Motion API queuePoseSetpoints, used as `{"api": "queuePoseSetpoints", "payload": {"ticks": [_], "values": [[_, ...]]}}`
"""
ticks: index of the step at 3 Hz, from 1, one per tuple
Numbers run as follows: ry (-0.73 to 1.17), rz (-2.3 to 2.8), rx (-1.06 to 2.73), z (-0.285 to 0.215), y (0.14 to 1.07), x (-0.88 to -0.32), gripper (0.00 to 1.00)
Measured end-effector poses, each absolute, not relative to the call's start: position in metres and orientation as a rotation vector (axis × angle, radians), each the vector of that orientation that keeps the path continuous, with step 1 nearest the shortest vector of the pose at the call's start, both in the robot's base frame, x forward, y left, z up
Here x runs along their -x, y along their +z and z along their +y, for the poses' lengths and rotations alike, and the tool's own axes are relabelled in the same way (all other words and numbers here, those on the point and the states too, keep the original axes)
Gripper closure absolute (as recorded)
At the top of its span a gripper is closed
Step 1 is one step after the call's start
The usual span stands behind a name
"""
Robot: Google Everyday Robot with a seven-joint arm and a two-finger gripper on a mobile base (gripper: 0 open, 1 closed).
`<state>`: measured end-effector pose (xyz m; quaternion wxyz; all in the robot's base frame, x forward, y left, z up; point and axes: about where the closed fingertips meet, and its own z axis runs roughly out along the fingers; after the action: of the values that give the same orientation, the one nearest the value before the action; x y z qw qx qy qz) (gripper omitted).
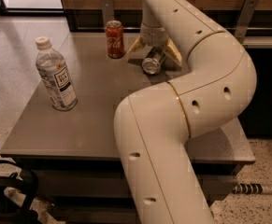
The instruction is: Place green can upright
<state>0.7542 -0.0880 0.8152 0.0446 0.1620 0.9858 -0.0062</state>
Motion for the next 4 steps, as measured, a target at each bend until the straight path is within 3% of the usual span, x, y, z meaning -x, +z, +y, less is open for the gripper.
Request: {"api": "queuePoseSetpoints", "payload": {"ticks": [1, 2, 4], "values": [[-0.008, 3.002, -0.490, -0.086, 0.811, -0.760, 0.16], [0.000, 2.991, -0.487, -0.085, 0.808, -0.764, 0.47], [0.000, 2.991, -0.487, -0.085, 0.818, -0.764, 0.93]]}}
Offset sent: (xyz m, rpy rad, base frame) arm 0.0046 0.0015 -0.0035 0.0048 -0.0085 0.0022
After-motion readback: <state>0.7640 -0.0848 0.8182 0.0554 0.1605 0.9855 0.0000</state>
